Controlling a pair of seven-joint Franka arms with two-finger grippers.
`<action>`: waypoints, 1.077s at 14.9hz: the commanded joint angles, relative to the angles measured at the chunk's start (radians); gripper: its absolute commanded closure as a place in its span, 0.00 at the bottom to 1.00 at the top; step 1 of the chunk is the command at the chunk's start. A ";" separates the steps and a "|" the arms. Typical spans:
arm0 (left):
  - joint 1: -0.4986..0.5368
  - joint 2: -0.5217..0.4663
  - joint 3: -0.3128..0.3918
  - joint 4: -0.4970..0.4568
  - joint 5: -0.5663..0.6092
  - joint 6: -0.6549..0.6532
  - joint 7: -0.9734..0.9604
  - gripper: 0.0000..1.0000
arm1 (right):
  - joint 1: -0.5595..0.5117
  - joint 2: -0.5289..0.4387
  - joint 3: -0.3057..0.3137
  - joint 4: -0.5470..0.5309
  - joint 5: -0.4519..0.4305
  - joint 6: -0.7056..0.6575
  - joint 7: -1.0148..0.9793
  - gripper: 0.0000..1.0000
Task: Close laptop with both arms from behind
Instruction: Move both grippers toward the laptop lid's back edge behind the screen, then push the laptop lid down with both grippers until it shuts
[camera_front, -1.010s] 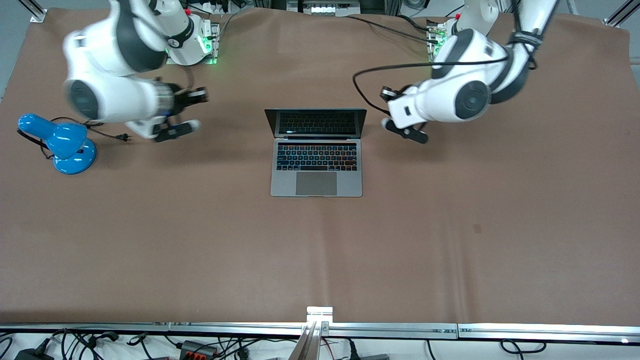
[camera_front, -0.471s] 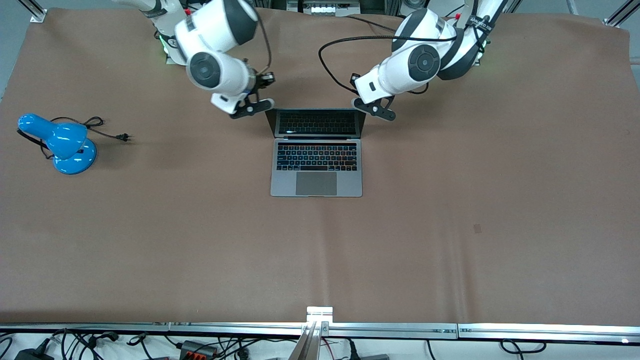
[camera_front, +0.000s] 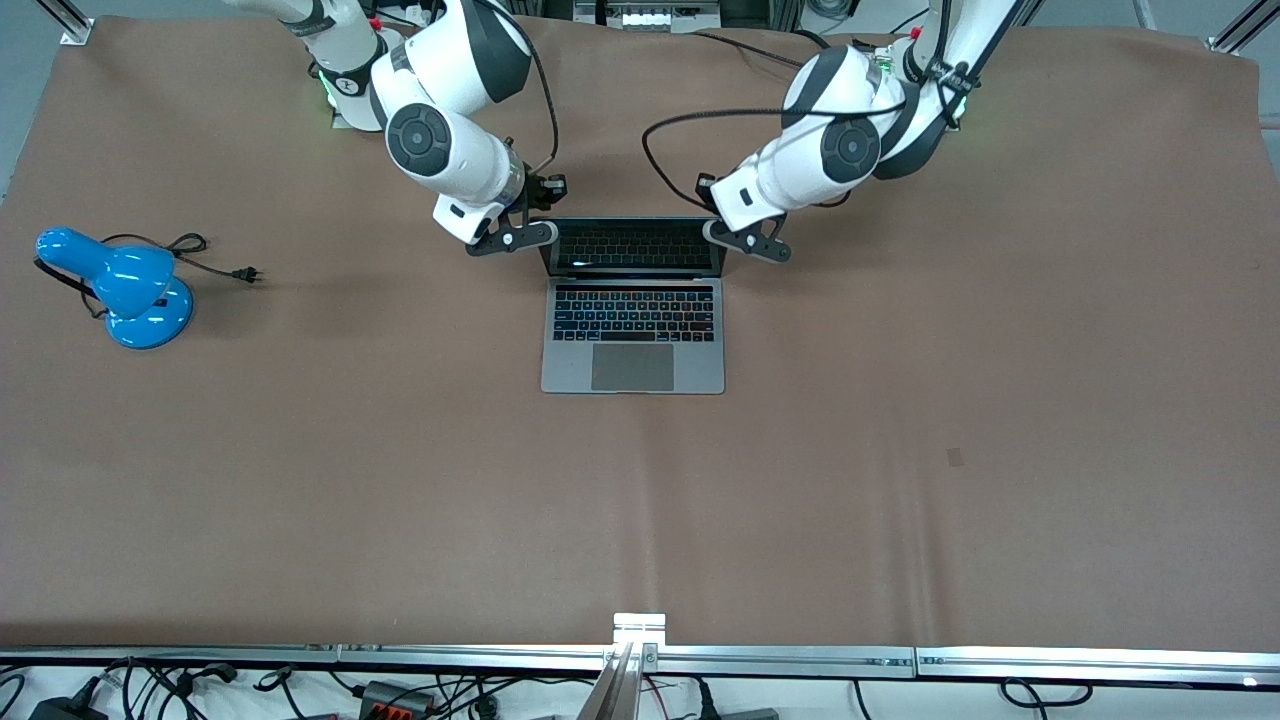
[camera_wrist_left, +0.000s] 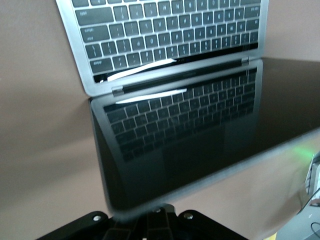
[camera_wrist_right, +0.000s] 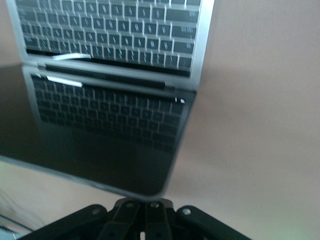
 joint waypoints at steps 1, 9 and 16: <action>0.008 0.070 -0.002 0.061 0.027 0.016 -0.001 1.00 | 0.005 0.068 0.005 0.054 0.018 0.078 0.051 1.00; 0.009 0.283 0.035 0.245 0.263 0.017 -0.108 1.00 | -0.065 0.275 -0.015 0.294 0.007 0.118 0.052 1.00; 0.003 0.455 0.059 0.333 0.443 0.091 -0.159 1.00 | -0.093 0.565 -0.035 0.534 0.010 0.115 0.049 1.00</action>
